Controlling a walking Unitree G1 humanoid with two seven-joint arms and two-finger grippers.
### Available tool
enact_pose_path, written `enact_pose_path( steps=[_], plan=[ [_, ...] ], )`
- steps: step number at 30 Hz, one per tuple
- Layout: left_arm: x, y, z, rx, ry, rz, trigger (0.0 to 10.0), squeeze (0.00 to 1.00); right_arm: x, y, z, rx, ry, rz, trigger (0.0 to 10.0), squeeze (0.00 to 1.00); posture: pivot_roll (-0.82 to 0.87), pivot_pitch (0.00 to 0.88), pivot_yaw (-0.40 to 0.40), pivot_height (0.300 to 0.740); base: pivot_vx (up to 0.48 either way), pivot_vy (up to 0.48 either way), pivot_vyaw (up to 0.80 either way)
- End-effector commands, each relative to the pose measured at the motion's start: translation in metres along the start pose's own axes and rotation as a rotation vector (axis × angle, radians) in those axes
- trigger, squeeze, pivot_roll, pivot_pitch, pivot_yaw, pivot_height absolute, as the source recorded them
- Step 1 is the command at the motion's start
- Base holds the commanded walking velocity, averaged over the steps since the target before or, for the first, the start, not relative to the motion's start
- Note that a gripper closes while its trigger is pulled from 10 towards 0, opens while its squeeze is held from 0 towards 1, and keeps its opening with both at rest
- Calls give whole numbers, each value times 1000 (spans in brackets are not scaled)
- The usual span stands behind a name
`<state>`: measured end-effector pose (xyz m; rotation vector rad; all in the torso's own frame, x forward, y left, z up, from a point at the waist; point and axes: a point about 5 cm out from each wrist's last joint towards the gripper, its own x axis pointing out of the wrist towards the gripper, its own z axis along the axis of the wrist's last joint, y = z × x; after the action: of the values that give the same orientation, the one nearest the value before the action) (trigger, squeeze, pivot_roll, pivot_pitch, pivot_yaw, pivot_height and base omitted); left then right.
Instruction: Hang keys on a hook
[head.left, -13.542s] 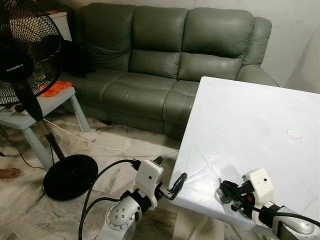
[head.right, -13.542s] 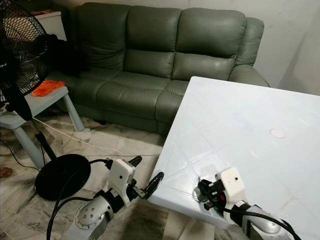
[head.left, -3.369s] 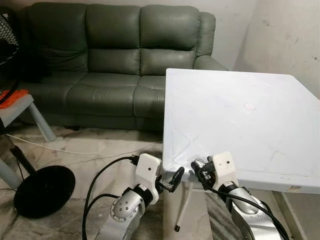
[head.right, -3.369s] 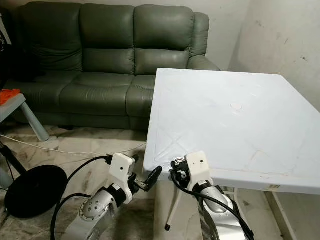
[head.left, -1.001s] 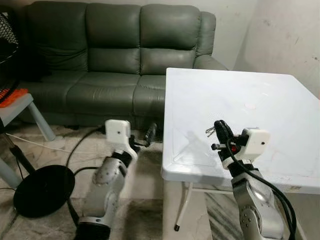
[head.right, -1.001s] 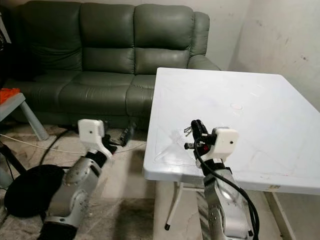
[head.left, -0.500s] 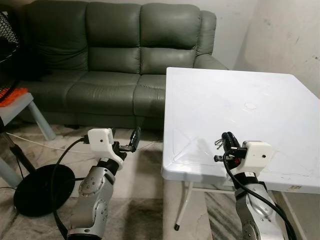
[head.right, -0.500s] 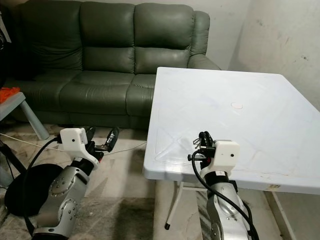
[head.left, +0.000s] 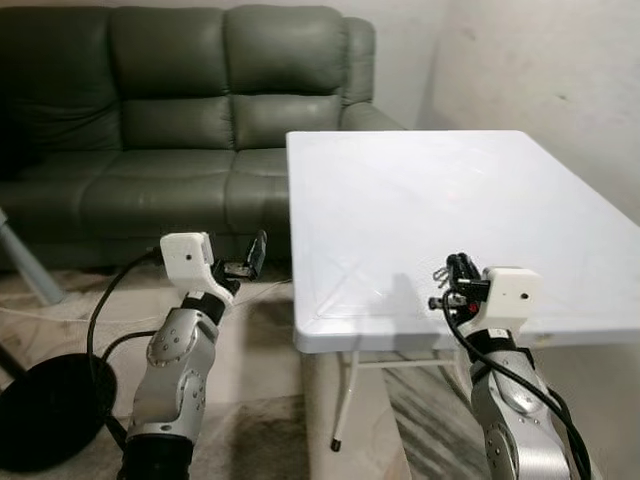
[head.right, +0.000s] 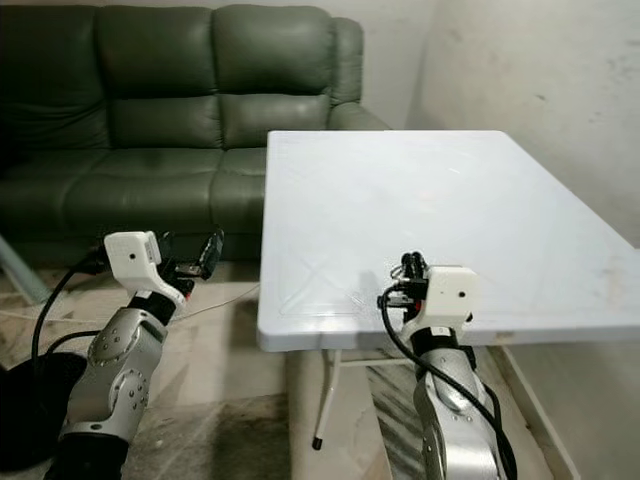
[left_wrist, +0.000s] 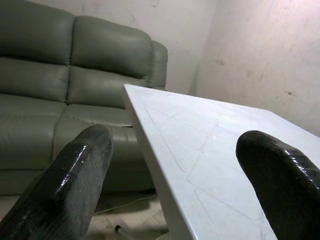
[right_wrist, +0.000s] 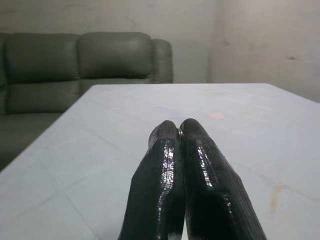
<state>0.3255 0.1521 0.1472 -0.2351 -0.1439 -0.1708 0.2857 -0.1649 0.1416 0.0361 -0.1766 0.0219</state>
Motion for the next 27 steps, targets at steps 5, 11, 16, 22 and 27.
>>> enact_pose_path(
  steps=[5,11,16,22,27],
  plan=[
    [9,-6,0,-11,1,-8,10000,0,4,2,1,-3,5,5,10000,0,15,0,-34,740,0,0,-763],
    [17,-11,-1,-27,20,-34,10000,0,4,4,1,-2,5,5,10000,0,4,0,-26,740,0,238,-763],
    [17,-8,-3,-21,39,-2,10000,0,1,3,-1,-1,11,-10,10000,0,0,0,-23,740,0,354,-763],
    [15,-6,-6,-22,64,35,10000,0,-1,4,-2,-1,17,-10,10000,0,-2,0,-20,740,0,0,-763],
    [12,-5,-8,-19,75,56,10000,0,-1,4,-3,0,21,-10,10000,0,0,0,-22,740,0,0,-763]
  ],
)
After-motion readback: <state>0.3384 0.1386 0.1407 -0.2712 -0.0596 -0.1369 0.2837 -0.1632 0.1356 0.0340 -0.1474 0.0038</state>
